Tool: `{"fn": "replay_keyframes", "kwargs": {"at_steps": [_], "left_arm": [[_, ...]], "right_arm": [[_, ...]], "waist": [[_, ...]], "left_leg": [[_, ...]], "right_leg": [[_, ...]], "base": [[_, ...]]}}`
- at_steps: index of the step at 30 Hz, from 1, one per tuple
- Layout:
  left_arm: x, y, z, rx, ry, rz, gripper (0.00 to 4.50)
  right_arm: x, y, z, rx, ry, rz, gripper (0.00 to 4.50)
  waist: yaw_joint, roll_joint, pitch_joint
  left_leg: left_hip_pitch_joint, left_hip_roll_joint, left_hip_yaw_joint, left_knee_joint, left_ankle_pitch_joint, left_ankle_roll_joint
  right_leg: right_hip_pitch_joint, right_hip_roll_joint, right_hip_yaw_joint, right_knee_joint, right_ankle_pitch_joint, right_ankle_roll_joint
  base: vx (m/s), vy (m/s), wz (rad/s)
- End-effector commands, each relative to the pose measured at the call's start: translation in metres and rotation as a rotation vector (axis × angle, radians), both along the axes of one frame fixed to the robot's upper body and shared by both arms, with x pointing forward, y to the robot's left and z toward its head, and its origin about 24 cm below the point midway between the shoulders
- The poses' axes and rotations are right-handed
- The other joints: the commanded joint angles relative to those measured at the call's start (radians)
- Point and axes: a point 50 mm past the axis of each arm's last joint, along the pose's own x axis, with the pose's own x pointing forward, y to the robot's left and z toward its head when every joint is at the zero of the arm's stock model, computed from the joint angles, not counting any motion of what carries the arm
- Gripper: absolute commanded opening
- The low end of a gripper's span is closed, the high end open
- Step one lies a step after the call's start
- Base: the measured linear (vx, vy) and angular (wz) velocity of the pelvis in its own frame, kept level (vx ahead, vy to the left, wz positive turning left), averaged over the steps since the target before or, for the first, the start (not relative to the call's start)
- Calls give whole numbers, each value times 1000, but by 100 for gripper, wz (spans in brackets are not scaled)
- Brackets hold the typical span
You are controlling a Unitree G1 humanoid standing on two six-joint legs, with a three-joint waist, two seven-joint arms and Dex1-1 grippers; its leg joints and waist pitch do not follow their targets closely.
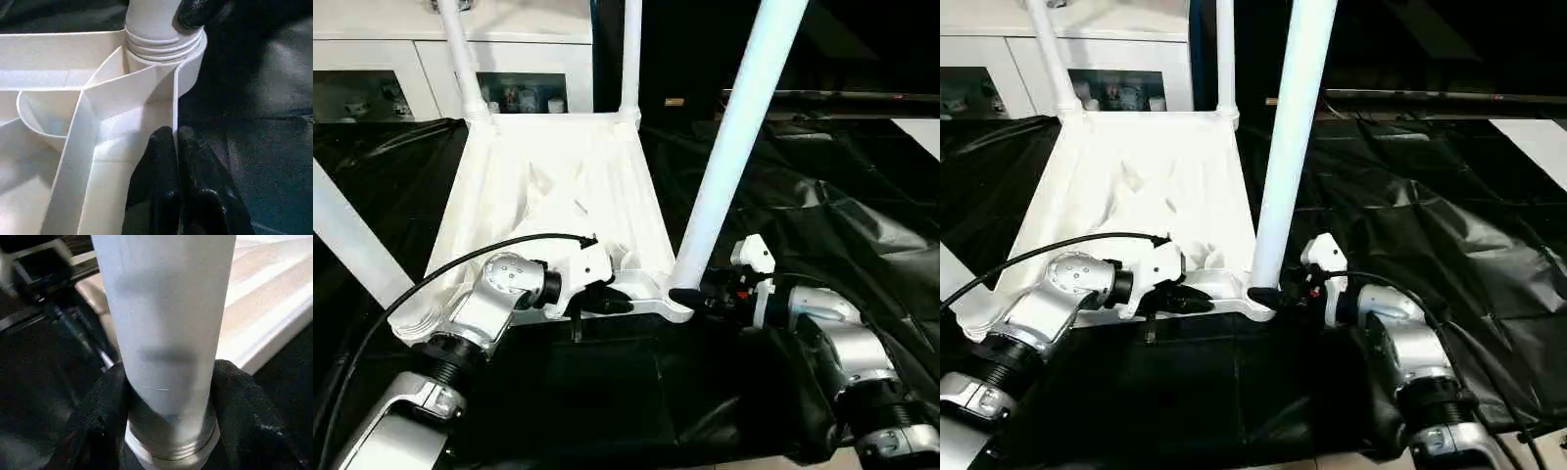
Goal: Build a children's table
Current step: Rotate leg to tighten
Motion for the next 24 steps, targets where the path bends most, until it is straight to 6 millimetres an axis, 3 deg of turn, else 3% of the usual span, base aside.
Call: {"fn": "replay_keyframes", "kwargs": {"at_steps": [1, 5, 6, 7, 8, 9, 10, 12, 14, 16, 17, 20, 23, 24], "left_arm": [[-1, -7, -14, 37, 25, 51, 0], [13, -30, -19, 41, 4, 243, 0], [14, -35, -19, 37, 4, 265, 0], [15, -41, -19, 31, 3, 274, 0], [14, -47, -19, 25, 3, 276, 0], [14, -51, -19, 21, 3, 276, 0], [13, -57, -19, 16, -5, 269, 0], [11, -67, -18, 11, -14, 240, 0], [8, -73, -19, 22, -40, 196, 0], [8, -73, -20, 27, -44, 184, 0], [8, -70, -21, 39, -51, 178, 0], [8, -62, -22, 48, -51, 173, 0], [7, -55, -22, 39, -59, 160, 0], [7, -55, -22, 39, -59, 160, 0]], "right_arm": [[-3, 7, -16, 3, 70, -70, 212], [1, 24, -33, 20, 131, -399, 212], [3, 26, -35, 22, 140, -450, 211], [4, 30, -35, 26, 146, -482, 211], [5, 34, -36, 27, 149, -510, 208], [5, 36, -37, 28, 150, -528, 207], [7, 40, -37, 13, 149, -559, 207], [9, 48, -37, -4, 142, -575, 207], [11, 54, -32, 0, 112, -559, 207], [11, 55, -31, 16, 109, -559, 207], [10, 56, -28, 46, 102, -531, 240], [9, 51, -21, 74, 73, -505, 274], [9, 38, -14, 26, -5, -474, 285], [9, 38, -14, 26, -6, -474, 300]], "waist": [[4, 0, -42], [-8, 3, -34], [-9, 0, -34], [-12, 0, -32], [-13, 5, -32], [-15, 3, -33], [-15, 9, -33], [-18, 7, -33], [-23, 10, -34], [-22, 9, -38], [-20, 9, -38], [-16, 8, -38], [-9, -4, -39], [-7, -2, -40]], "left_leg": [[13, 58, -23, -70, -247, 38], [24, 55, -32, -79, -376, -35], [24, 53, -36, -80, -393, -42], [21, 51, -43, -83, -424, -46], [23, 51, -44, -83, -436, -48], [26, 51, -46, -83, -457, -46], [26, 51, -49, -85, -468, -44], [27, 50, -49, -86, -486, -46], [23, 50, -54, -92, -506, -48], [18, 51, -53, -95, -486, -44], [23, 51, -47, -92, -483, -36], [22, 51, -43, -92, -467, -26], [17, 52, -37, -89, -403, -1], [17, 53, -36, -88, -389, 3]], "right_leg": [[30, -59, 38, -68, -174, -266], [12, -62, 40, -92, -420, -189], [13, -63, 38, -95, -459, -173], [12, -66, 35, -106, -542, -129], [9, -66, 35, -108, -555, -121], [5, -65, 34, -114, -572, -109], [3, -64, 34, -116, -568, -105], [0, -61, 32, -119, -562, -102], [8, -59, 26, -120, -535, -100], [11, -58, 30, -113, -467, -109], [5, -56, 35, -111, -413, -132], [8, -58, 38, -108, -385, -148], [14, -60, 41, -102, -345, -159], [15, -61, 42, -102, -334, -162]], "base": [[0, 0, 0], [-14, 2, -1], [-55, 6, -5], [0, 0, 0], [0, 0, 0], [0, 0, 0], [0, 0, 0], [0, 0, 0], [0, 0, 0], [0, 0, 0], [0, 0, 0], [0, 0, 0], [0, 0, 0], [0, 0, 0]]}}
